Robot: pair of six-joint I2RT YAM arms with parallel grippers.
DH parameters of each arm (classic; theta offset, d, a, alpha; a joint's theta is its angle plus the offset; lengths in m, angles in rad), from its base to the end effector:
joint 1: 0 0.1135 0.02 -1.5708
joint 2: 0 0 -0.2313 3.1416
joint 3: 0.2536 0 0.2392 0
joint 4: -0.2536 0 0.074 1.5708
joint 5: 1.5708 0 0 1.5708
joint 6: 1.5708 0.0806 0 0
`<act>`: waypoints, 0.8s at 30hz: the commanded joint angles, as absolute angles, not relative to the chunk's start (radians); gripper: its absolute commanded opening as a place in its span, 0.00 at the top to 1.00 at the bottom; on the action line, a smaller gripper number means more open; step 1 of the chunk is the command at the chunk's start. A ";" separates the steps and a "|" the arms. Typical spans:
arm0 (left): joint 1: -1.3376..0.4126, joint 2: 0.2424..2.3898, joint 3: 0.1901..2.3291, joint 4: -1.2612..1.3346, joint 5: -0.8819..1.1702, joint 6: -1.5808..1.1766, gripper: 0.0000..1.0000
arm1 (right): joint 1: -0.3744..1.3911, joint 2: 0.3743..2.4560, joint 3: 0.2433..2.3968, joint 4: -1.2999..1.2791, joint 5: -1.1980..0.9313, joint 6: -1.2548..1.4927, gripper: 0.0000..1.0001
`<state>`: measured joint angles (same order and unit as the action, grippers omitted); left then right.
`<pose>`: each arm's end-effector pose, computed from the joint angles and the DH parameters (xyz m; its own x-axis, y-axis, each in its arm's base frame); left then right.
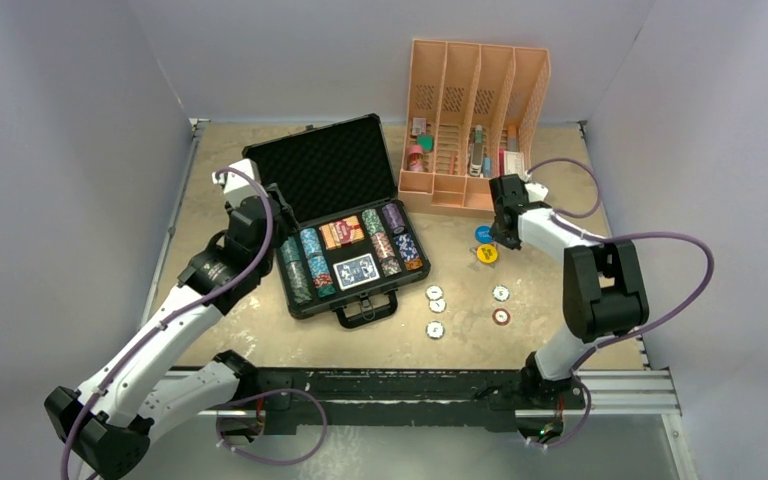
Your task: Pack up texas hold em set
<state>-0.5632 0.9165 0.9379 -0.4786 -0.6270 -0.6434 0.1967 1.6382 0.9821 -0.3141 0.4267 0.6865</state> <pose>0.2235 -0.0852 0.3005 -0.2909 -0.3908 -0.8733 -0.2342 0.9141 -0.3311 0.3389 0.0335 0.1290 -0.5932 0.4701 -0.6535 0.5527 0.8281 0.0941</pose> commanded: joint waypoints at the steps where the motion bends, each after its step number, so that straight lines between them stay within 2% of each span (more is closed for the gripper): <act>1: -0.557 0.921 0.937 -0.442 -0.624 -0.646 0.53 | 0.190 1.671 1.030 -0.271 0.396 0.632 0.80; 6: -0.556 0.921 0.936 -0.443 -0.629 -0.646 0.53 | 0.190 1.675 1.013 -0.270 0.350 0.627 0.76; 18: -0.557 0.919 0.936 -0.443 -0.623 -0.646 0.53 | 0.190 1.599 0.931 -0.326 0.279 0.651 0.73; 24: -0.556 0.913 0.934 -0.446 -0.625 -0.644 0.53 | 0.190 1.560 0.899 -0.350 0.269 0.675 0.78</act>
